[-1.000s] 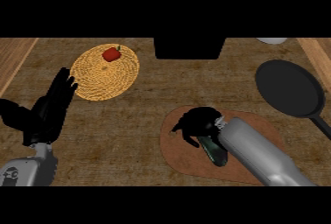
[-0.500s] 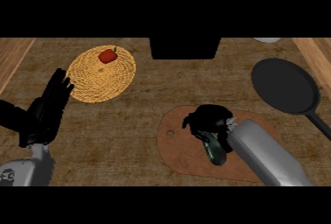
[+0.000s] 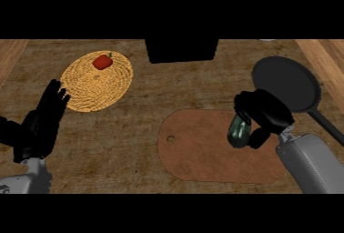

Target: Pick the eggplant from the cutting board and place it in the pan

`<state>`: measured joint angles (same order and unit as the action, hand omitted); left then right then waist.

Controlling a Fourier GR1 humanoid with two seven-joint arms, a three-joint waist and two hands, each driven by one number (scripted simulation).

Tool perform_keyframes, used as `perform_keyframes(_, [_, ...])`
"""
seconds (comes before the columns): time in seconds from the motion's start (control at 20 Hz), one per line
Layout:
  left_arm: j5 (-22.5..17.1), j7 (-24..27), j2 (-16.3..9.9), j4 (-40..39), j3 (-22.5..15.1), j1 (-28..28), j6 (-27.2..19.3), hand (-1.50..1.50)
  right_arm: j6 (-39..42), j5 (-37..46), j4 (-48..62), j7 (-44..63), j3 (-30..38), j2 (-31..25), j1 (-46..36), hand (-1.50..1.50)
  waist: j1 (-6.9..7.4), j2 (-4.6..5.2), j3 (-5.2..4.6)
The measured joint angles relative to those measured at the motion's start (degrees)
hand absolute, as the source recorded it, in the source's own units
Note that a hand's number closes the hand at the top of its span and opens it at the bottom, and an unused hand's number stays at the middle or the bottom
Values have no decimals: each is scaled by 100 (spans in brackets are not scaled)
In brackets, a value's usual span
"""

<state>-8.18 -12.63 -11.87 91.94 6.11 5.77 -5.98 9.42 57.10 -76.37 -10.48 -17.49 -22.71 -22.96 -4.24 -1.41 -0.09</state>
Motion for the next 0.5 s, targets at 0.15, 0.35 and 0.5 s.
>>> perform_keyframes(0.15, [0,49,-2,-1,-1,-45,37,0,-225,-5,-1003,310,303,-198,278,150,16,10,-1])
perform_keyframes(0.35, [14,-8,-23,-94,-2,157,47,0,19,-137,-2537,831,638,-412,793,150,89,46,0])
perform_keyframes(0.5, [59,-67,35,41,-112,152,60,0,317,-314,-3347,1187,960,-459,1063,150,219,81,4])
